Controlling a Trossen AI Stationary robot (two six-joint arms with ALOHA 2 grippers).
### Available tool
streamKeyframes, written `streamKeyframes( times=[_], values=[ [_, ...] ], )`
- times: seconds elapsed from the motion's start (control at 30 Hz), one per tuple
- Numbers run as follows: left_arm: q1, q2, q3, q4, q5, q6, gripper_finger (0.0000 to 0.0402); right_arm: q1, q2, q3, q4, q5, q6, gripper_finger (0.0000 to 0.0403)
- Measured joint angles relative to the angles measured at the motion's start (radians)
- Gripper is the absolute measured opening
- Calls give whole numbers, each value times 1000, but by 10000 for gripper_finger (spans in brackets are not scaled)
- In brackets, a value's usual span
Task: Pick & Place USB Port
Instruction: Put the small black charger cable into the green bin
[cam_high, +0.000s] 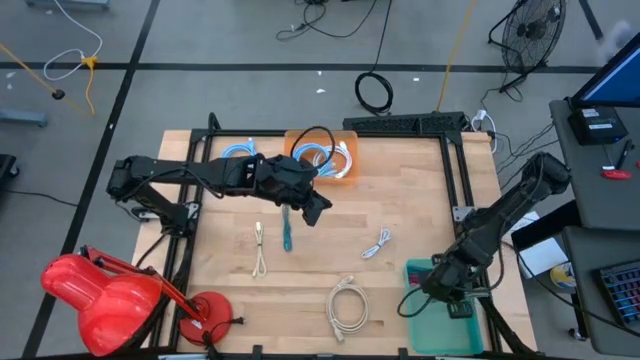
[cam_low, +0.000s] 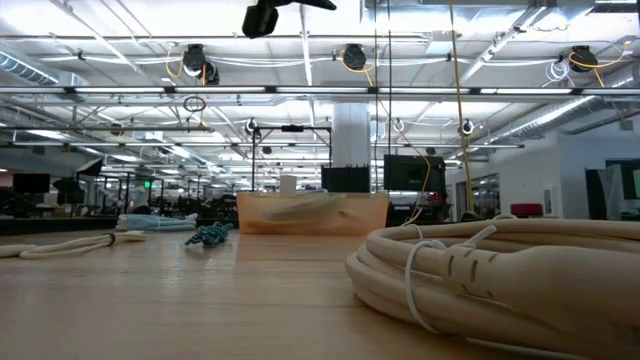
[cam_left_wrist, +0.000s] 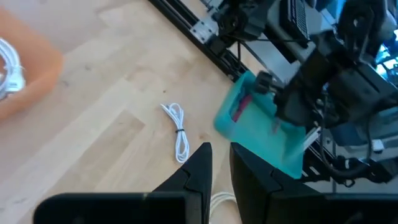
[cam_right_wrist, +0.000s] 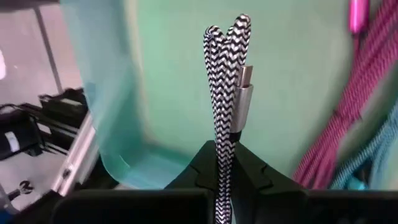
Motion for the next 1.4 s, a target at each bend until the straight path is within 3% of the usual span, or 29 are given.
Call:
streamKeyframes(
  times=[0.87,1.4],
  values=[
    [10,0,0,-13,73,36,56,-34,68,9,45,208,-24,8],
    [9,0,0,-14,73,12,56,-8,68,-115,120,213,35,9]
  ],
)
